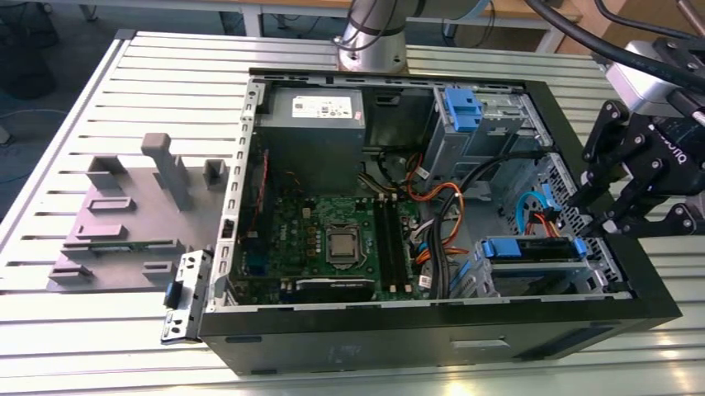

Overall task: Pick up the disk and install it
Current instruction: 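Insert the second disk wire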

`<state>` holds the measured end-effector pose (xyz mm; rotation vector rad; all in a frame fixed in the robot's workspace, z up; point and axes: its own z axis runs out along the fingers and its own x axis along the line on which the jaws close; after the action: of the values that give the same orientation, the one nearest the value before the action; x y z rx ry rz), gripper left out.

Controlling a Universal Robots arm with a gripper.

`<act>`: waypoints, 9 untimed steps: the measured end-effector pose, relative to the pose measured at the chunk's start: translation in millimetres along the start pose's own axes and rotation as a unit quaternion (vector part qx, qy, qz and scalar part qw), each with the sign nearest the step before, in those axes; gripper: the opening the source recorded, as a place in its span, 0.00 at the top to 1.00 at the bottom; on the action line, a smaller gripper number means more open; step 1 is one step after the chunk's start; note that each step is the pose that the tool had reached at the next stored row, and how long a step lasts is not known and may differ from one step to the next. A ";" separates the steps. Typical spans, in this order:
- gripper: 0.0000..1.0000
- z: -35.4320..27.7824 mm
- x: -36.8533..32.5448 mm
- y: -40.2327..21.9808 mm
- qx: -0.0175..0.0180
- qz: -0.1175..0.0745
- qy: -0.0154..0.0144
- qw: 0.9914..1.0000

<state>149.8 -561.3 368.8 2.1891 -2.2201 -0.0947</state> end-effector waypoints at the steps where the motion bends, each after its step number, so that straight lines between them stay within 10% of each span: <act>1: 0.59 0.0 -0.1 0.0 0.000 0.000 0.000 1.000; 9: 0.59 0.2 -5.6 0.7 0.000 0.000 0.000 1.000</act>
<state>149.2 -555.6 368.8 2.1891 -2.2201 -0.0946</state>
